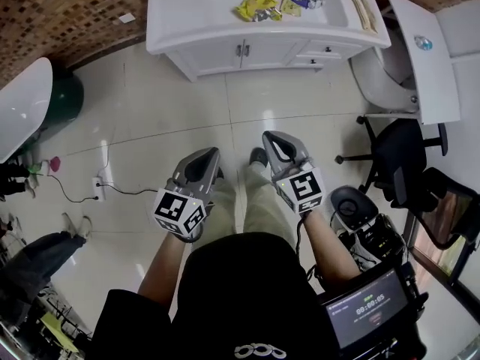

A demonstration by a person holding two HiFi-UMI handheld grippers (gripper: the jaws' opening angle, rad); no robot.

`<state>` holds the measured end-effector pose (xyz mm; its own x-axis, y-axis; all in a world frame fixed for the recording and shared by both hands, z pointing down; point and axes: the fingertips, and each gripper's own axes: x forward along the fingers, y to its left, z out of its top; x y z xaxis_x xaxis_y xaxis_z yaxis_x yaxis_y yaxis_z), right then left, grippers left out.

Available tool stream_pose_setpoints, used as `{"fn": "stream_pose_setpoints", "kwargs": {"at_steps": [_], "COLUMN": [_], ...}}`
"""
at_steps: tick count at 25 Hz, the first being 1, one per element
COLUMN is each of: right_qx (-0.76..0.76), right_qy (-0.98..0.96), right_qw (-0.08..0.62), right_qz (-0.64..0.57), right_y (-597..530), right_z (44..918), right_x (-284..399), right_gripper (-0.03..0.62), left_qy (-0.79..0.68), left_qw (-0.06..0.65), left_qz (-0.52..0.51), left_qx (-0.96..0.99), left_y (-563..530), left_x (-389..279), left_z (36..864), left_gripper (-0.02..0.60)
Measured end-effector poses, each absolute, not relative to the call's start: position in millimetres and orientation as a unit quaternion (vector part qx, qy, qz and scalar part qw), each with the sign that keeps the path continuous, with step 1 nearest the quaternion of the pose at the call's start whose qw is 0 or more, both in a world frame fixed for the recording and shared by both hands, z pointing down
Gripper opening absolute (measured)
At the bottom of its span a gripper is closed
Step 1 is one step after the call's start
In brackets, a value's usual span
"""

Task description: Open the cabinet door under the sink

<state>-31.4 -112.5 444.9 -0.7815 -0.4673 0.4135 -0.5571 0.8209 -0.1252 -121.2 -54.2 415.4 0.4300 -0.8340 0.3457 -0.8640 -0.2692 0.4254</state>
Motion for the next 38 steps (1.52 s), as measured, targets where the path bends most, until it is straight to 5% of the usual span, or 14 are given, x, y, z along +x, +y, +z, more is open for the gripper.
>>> {"fn": "stream_pose_setpoints", "kwargs": {"at_steps": [19, 38], "right_qx": [0.287, 0.346], "right_qy": [-0.912, -0.876], "right_qw": [0.269, 0.301], "right_qz": [0.114, 0.149], "right_y": [-343.6, -450.7], "right_z": [727.9, 861.4], "right_x": [-92.5, -126.8], "right_gripper": [0.044, 0.072], "left_qy": [-0.574, -0.608], "left_qw": [0.322, 0.356], "left_qz": [-0.001, 0.003], "left_qx": [0.753, 0.71], "left_y": [-116.9, -105.2], "left_x": [-123.6, -142.7], "left_z": [519.6, 595.4], "left_gripper": [0.017, 0.017]}}
